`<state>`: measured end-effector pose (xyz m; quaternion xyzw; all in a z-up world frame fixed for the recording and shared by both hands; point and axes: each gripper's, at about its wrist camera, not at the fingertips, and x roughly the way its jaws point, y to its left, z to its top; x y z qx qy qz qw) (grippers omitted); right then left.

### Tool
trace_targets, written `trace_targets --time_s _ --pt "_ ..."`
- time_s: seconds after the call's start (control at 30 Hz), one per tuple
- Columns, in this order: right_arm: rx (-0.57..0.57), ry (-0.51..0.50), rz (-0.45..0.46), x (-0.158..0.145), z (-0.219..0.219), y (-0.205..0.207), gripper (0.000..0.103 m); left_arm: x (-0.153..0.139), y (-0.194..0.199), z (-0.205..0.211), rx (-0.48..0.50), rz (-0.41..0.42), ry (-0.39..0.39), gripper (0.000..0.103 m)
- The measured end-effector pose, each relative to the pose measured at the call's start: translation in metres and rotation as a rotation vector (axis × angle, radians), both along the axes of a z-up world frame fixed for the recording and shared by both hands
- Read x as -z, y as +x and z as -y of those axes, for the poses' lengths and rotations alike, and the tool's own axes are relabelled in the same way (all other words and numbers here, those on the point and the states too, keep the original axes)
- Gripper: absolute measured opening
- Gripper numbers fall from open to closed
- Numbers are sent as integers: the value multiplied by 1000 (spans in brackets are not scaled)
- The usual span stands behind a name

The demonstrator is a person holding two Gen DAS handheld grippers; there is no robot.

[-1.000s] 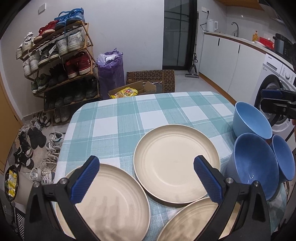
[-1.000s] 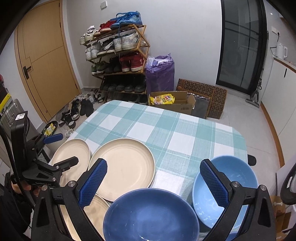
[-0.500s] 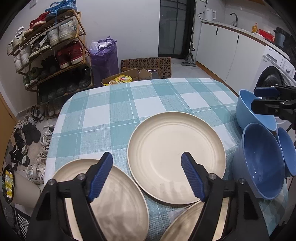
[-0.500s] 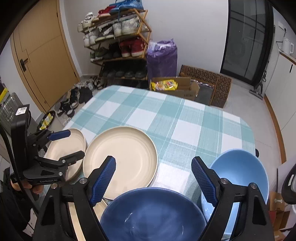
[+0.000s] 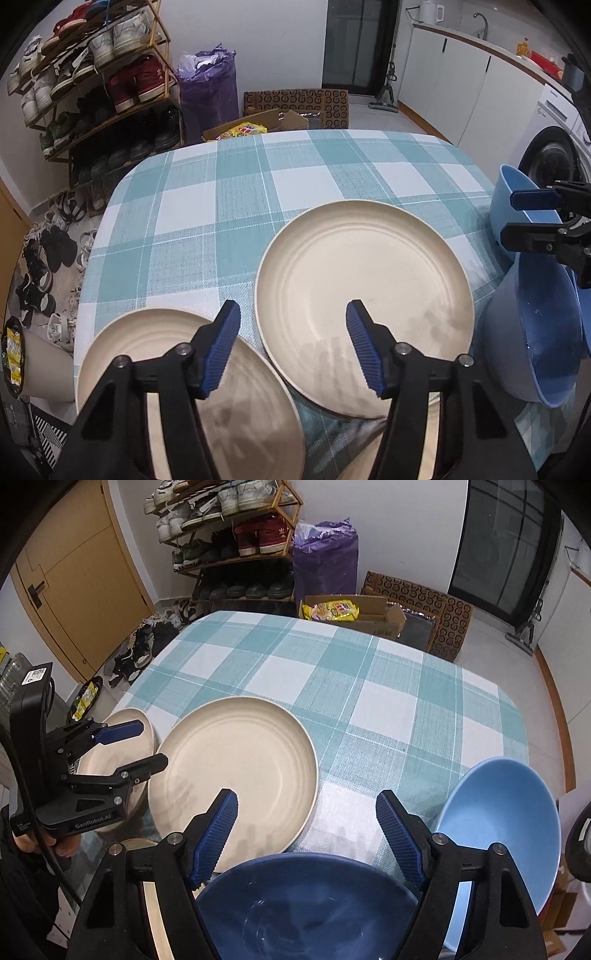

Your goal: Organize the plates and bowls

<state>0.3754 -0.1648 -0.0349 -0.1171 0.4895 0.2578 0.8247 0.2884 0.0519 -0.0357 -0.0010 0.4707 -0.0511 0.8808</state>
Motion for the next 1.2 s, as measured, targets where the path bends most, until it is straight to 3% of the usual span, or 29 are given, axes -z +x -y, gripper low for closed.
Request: trace_targets --time_s 0.7,1.2 --pt "-21 -62 -148 40 -25 28 70 24 16 2 17 -111 28 53" --pt "-23 -65 -260 67 -33 47 59 26 17 6 31 -127 42 52"
